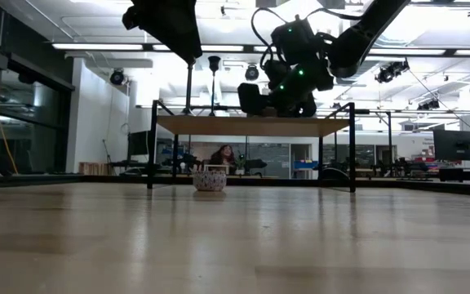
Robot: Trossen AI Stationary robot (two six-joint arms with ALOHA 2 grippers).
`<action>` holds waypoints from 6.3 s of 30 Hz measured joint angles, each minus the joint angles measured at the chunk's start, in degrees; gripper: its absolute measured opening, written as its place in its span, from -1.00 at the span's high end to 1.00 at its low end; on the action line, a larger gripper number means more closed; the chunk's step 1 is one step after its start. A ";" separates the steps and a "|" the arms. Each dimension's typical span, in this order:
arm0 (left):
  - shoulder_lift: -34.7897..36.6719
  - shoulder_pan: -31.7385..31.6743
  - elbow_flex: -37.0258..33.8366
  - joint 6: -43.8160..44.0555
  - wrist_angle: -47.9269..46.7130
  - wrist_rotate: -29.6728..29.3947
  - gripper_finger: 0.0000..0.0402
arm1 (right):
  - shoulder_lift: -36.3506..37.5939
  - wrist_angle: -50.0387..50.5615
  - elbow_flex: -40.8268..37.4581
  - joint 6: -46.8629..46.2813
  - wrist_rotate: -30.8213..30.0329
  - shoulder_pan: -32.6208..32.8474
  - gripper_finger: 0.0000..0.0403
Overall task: Pick & Place candle stick holders
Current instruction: Put the pink scented candle on the shelf, then put the white scented candle on the shelf
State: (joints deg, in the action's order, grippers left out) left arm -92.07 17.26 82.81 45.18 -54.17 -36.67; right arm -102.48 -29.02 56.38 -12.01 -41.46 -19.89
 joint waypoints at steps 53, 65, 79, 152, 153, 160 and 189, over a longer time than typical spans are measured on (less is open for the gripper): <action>0.00 0.00 -0.01 -1.44 0.02 2.72 0.40 | 1.97 9.56 0.20 -3.63 3.93 1.23 -0.51; 0.00 0.01 -0.02 -1.65 -0.01 2.69 0.40 | 3.39 9.81 -0.04 -1.25 2.64 1.67 -0.51; 0.00 0.00 -0.02 -1.63 0.00 3.13 0.40 | 3.56 11.44 0.00 -5.56 11.76 -0.45 -0.69; -0.49 0.02 -0.02 2.93 0.16 6.09 0.40 | 38.53 64.09 7.14 -25.26 17.82 15.53 -0.78; -0.77 0.00 -0.02 2.83 0.13 6.32 0.40 | 38.53 64.21 6.63 -25.27 18.36 16.66 -0.78; -1.62 0.01 -0.17 3.38 -0.68 6.23 0.40 | 38.51 60.32 -1.21 -29.99 16.92 26.29 -0.78; -2.12 0.00 -19.50 5.26 30.52 1.09 0.40 | 38.42 22.96 -25.99 -25.14 10.61 38.81 -0.78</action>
State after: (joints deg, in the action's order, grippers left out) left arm -94.19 17.26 63.31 50.44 -23.66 -35.57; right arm -64.05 -6.06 30.39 -37.15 -30.85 18.92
